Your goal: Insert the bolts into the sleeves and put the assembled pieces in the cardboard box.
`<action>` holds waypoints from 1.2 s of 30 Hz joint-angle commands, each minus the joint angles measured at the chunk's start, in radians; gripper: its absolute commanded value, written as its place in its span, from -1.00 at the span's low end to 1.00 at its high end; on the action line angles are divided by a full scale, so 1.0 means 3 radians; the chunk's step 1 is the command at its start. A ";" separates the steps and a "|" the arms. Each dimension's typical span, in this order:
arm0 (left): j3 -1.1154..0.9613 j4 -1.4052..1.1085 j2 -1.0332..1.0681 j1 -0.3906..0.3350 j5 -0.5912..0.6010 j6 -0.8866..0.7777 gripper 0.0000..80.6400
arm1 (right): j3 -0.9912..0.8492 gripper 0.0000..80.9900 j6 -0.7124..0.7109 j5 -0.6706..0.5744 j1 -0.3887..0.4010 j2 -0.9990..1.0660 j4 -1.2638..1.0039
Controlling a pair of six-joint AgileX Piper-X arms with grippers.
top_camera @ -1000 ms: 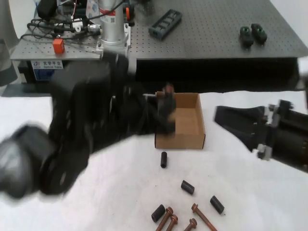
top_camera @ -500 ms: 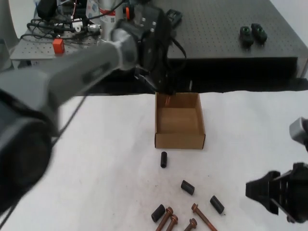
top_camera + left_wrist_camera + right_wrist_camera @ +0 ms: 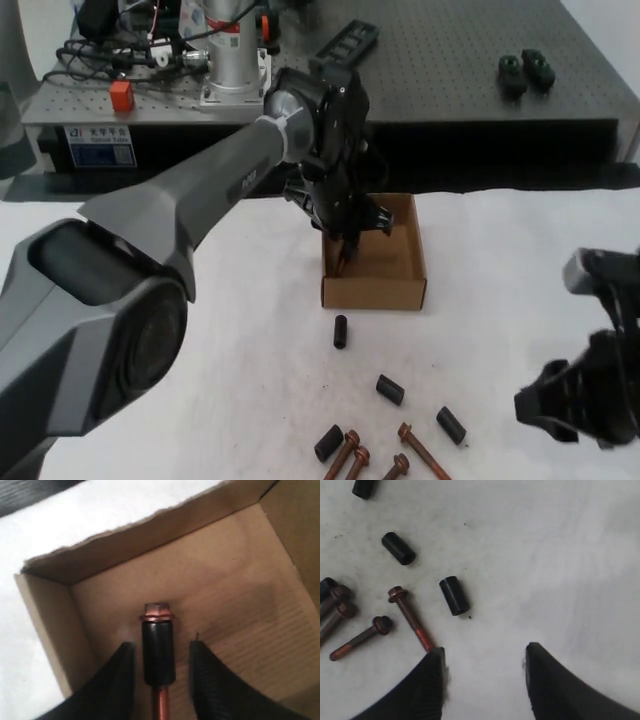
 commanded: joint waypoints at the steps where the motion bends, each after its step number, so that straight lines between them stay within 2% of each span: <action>1: -0.0061 0.0039 -0.0068 0.0005 -0.0024 0.0024 -0.23 | -0.0251 -0.09 -0.0288 0.0131 0.0078 0.0380 -0.0034; 5: -0.0061 0.0174 -0.0321 0.0005 0.0193 0.0057 -0.26 | -0.0556 -0.09 -0.0423 0.0133 0.0274 0.0969 -0.0027; 10: 0.0098 0.0391 -0.0729 0.0046 0.0097 0.0155 -0.32 | -0.0844 -0.09 -0.0558 0.0324 0.0617 0.1559 -0.0027; 14: 0.0739 0.0343 -0.1083 0.0063 -0.0053 0.0251 -0.32 | -0.0992 -0.09 -0.0558 0.0391 0.0802 0.1894 0.0006; 19: 0.1678 0.0085 -0.1655 0.0063 -0.0033 0.0243 -0.32 | -0.1032 -0.10 -0.0649 0.0510 0.0828 0.2130 -0.0009; 21: 0.1984 -0.0030 -0.1852 0.0033 0.0012 0.0222 -0.32 | -0.1032 -0.19 -0.0689 0.0542 0.0828 0.2196 0.0013; 25: 0.2449 -0.0112 -0.2130 -0.0054 0.0238 0.0220 -0.32 | -0.1032 -0.51 -0.0705 0.0578 0.0828 0.2258 0.0046; 29: 0.2720 -0.0111 -0.2184 -0.0222 0.0481 0.0240 -0.32 | -0.1032 -0.99 -0.0704 0.0578 0.0833 0.2258 0.0050; 30: 0.2783 -0.0111 -0.2184 -0.0283 0.0542 0.0271 -0.32 | -0.1032 -0.91 -0.0704 0.0578 0.0833 0.2251 0.0080; 36: 0.3058 -0.0240 -0.2163 -0.0637 0.0536 0.0374 -0.32 | -0.0952 -0.92 -0.0648 0.0507 0.0824 0.2010 0.0167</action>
